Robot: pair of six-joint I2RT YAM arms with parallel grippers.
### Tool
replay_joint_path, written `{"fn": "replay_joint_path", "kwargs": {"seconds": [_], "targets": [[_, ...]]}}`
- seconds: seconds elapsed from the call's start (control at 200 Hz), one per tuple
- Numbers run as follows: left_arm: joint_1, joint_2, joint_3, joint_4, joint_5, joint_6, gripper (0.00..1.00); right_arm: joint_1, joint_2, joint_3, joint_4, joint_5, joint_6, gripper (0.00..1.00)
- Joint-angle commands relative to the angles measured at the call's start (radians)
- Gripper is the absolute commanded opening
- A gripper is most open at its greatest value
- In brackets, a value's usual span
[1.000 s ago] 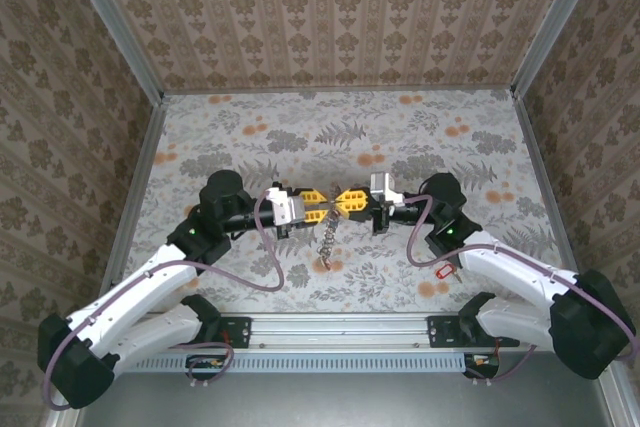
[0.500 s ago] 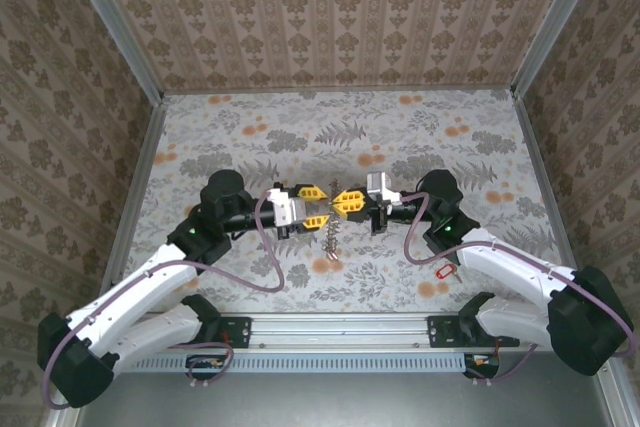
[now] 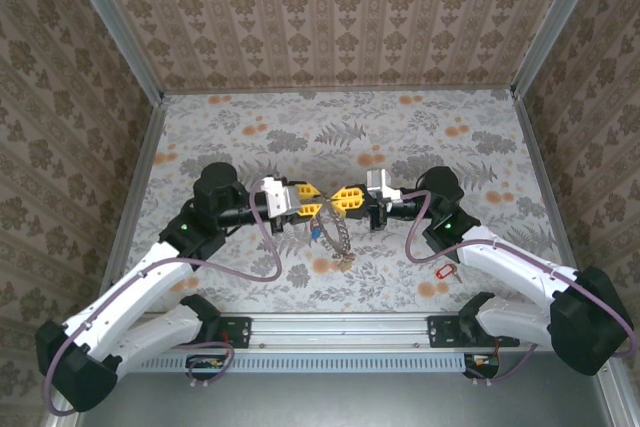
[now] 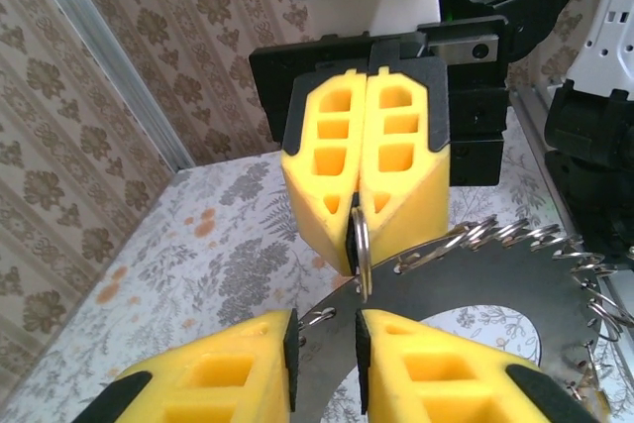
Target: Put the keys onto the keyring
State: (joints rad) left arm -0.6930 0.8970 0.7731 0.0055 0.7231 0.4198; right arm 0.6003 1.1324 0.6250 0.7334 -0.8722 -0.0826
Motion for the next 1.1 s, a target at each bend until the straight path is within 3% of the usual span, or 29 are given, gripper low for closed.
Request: {"fn": "replay_joint_path", "kwargs": {"seconds": [0.0, 0.56, 0.65, 0.725, 0.81, 0.845, 0.89, 0.955, 1.025, 1.095], "targets": [[-0.005, 0.001, 0.006, 0.046, 0.036, -0.021, 0.26, 0.009, -0.006, 0.039, 0.027, -0.016, -0.024, 0.0], [-0.048, 0.007, -0.008, 0.08, 0.043, -0.018, 0.22, 0.011, -0.008, 0.036, -0.005, 0.039, -0.063, 0.0], [-0.048, 0.01, -0.003, 0.082, 0.044, -0.02, 0.15, 0.013, -0.009, 0.032, 0.001, 0.037, -0.061, 0.0], [-0.048, 0.017, 0.001, 0.07, 0.044, -0.009, 0.01, 0.014, -0.008, 0.029, 0.009, 0.039, -0.054, 0.0], [-0.05, 0.019, 0.013, 0.03, 0.02, 0.011, 0.0, 0.014, -0.013, 0.025, -0.007, 0.042, -0.061, 0.0], [-0.051, 0.019, 0.022, 0.003, 0.002, 0.023, 0.0, 0.015, -0.022, 0.029, -0.048, 0.047, -0.085, 0.02], [-0.056, 0.021, 0.042, -0.048, -0.027, 0.049, 0.0, 0.015, -0.037, 0.048, -0.154, 0.048, -0.15, 0.13], [-0.066, 0.027, 0.084, -0.163, -0.072, 0.092, 0.0, 0.018, -0.059, 0.112, -0.431, 0.033, -0.329, 0.26], [-0.077, 0.041, 0.13, -0.278, -0.135, 0.14, 0.0, 0.035, -0.058, 0.195, -0.729, 0.069, -0.529, 0.28], [-0.087, 0.059, 0.173, -0.374, -0.171, 0.17, 0.0, 0.049, -0.052, 0.239, -0.877, 0.144, -0.627, 0.29]]}}
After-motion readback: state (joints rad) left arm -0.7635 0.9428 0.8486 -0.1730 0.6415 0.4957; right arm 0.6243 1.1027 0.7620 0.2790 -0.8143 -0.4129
